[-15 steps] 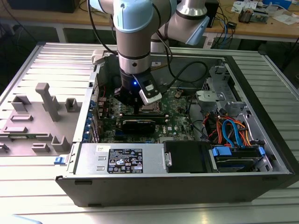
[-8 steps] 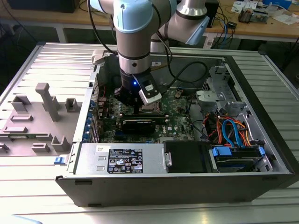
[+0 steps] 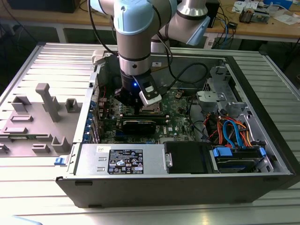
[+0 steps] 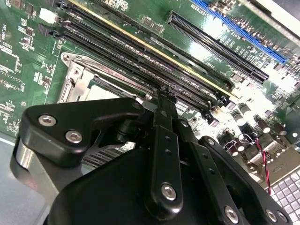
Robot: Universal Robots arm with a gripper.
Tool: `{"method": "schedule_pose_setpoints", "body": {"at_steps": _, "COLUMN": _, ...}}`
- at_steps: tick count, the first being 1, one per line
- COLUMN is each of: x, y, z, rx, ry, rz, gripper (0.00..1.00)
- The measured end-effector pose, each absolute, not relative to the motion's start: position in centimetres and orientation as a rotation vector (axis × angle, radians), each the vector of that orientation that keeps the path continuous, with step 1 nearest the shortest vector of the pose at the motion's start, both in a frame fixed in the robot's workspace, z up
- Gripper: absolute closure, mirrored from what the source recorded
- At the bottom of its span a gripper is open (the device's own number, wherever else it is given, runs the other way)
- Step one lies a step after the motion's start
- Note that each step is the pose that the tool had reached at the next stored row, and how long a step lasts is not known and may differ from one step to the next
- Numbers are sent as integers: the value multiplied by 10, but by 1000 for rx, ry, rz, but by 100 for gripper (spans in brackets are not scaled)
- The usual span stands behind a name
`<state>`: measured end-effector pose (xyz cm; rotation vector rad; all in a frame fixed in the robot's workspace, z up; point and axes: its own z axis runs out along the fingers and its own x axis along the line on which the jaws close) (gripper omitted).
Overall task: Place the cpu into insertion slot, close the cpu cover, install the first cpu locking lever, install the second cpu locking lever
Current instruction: 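Install the second cpu locking lever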
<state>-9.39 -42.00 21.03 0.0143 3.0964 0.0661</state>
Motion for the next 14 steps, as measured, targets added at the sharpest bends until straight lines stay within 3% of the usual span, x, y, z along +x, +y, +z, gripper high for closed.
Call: {"method": "schedule_pose_setpoints", "body": {"at_steps": 14, "x": -99, "y": -420, "z": 208, "rx": 17, "ry": 3089, "rz": 105, "gripper": 89}}
